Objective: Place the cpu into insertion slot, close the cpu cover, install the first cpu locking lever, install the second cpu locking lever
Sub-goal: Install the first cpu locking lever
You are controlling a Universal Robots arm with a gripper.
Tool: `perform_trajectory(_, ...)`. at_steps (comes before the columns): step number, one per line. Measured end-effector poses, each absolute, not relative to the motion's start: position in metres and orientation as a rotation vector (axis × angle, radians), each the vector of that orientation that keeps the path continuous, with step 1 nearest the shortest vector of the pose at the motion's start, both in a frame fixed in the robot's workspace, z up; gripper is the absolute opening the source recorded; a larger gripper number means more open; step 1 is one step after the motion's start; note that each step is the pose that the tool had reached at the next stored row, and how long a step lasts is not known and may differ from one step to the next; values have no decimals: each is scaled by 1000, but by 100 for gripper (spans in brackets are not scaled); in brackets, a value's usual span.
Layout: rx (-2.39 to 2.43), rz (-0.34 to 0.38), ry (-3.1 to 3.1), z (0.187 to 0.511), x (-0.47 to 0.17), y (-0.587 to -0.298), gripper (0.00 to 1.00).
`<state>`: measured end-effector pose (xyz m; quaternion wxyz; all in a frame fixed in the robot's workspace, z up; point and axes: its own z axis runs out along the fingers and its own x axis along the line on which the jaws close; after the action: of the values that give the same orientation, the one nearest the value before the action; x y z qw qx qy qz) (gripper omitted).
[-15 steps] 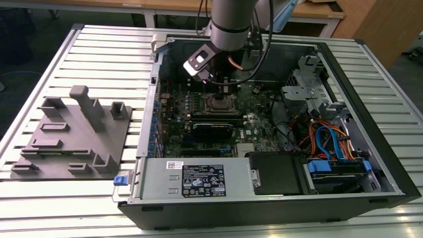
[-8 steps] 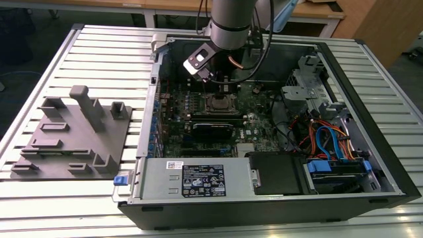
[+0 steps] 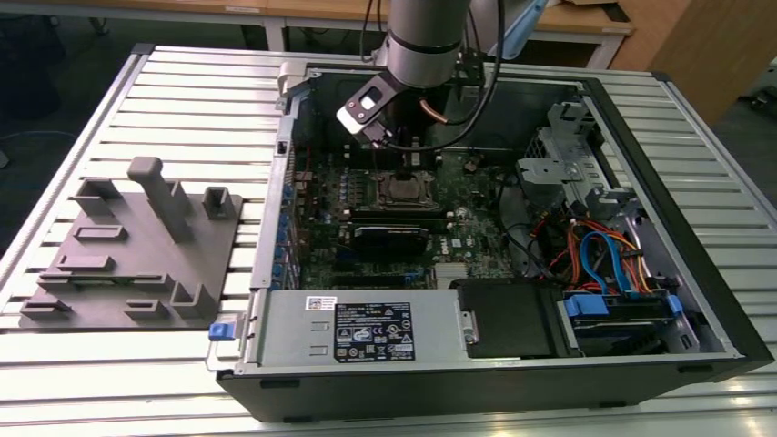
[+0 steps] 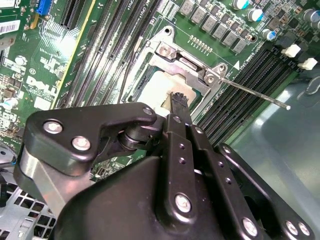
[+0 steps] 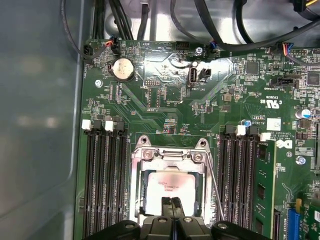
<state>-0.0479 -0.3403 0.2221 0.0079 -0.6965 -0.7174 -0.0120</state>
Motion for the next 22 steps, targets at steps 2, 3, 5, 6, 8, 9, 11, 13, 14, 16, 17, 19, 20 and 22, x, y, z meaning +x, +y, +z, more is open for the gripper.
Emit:
perform_trajectory(2, -2177, -38, -2242, 223, -48, -340, 10)
perform_trajectory(3, -2177, -38, -2242, 224, -48, -340, 10)
perform_trajectory(5, -2177, -38, -2242, 225, -48, -340, 10)
perform_trajectory(6, -2177, -38, -2242, 226, -48, -340, 10)
perform_trajectory(8, -2177, -38, -2242, 227, -48, -340, 10)
perform_trajectory(9, -2177, -38, -2242, 228, -48, -340, 10)
perform_trajectory(11, -2177, -38, -2242, 229, -48, -340, 10)
perform_trajectory(13, -2177, -38, -2242, 230, -48, -340, 10)
perform_trajectory(14, -2177, -38, -2242, 230, -48, -340, 10)
perform_trajectory(16, -2177, -38, -2242, 231, -48, -340, 10)
perform_trajectory(17, -2177, -38, -2242, 232, -48, -340, 10)
perform_trajectory(19, -2177, -38, -2242, 232, -48, -340, 10)
perform_trajectory(20, -2177, -38, -2242, 233, -48, -340, 10)
perform_trajectory(22, -2177, -38, -2242, 234, -48, -340, 10)
